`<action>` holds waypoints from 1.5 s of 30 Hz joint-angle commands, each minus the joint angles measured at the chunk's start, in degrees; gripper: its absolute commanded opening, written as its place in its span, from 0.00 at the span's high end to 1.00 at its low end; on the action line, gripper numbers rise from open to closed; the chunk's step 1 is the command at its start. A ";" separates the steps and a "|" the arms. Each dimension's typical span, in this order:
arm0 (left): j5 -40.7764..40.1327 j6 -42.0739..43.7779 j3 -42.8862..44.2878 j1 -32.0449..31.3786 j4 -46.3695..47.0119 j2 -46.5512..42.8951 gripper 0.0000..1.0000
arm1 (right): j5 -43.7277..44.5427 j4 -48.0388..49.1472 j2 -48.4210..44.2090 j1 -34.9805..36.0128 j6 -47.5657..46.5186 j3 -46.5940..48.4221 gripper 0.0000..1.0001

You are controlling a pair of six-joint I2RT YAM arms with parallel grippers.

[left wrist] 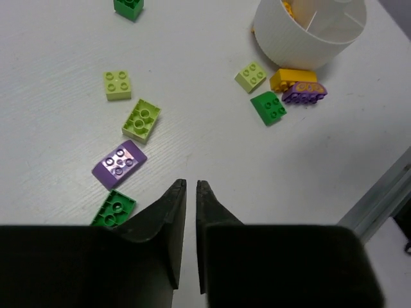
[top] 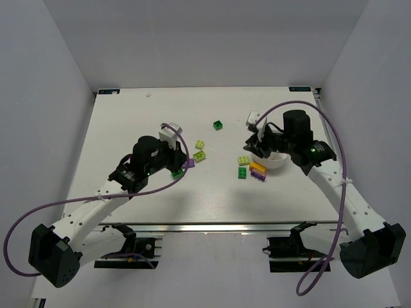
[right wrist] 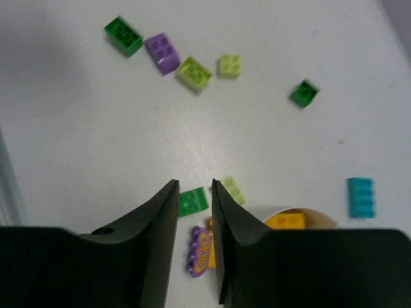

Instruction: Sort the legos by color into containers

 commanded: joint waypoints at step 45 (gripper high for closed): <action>1.78 -0.29 0.75 0.30 -0.24 0.85 0.11 | 27.95 7.35 16.28 0.39 14.04 -20.44 0.46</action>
